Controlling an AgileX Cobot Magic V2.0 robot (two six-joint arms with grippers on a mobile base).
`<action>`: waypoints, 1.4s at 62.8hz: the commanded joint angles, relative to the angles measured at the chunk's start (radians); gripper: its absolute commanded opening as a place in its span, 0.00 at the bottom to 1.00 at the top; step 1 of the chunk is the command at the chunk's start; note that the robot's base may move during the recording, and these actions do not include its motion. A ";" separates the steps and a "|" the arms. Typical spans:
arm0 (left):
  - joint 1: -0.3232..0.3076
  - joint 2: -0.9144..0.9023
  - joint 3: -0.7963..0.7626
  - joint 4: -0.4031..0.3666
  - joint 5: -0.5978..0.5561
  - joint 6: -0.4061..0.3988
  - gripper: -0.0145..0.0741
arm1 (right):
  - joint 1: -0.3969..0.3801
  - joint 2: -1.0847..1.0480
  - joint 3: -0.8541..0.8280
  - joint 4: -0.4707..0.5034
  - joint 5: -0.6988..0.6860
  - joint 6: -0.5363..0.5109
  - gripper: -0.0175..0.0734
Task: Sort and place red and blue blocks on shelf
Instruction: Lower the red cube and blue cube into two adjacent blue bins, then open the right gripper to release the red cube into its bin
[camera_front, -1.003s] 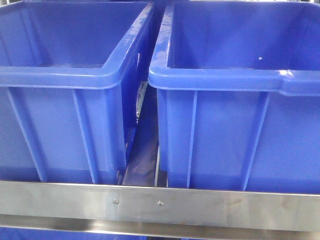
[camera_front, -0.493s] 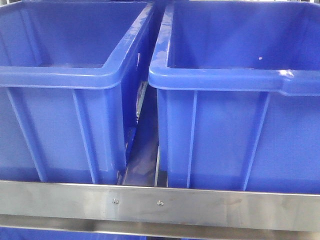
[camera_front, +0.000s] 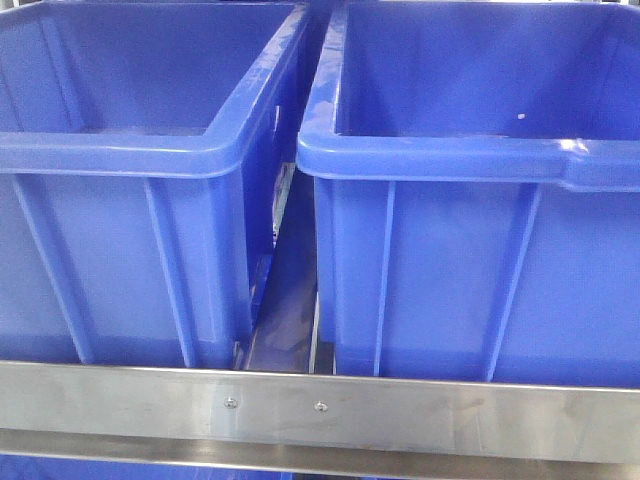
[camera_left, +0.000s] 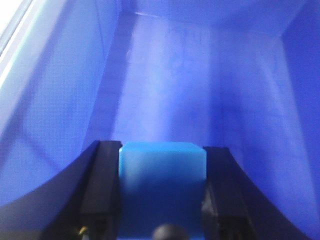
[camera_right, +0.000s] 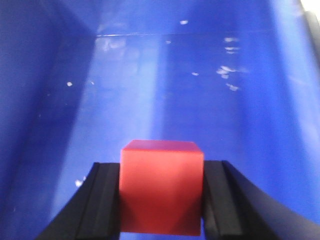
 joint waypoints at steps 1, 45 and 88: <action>-0.001 0.016 -0.057 -0.004 -0.091 -0.007 0.30 | 0.011 0.030 -0.064 0.009 -0.101 -0.009 0.25; -0.001 0.065 -0.087 -0.032 -0.113 -0.007 0.42 | 0.022 0.102 -0.072 0.053 -0.162 -0.008 0.36; -0.001 0.065 -0.087 -0.032 -0.113 -0.007 0.64 | 0.022 0.102 -0.072 0.053 -0.184 -0.009 0.53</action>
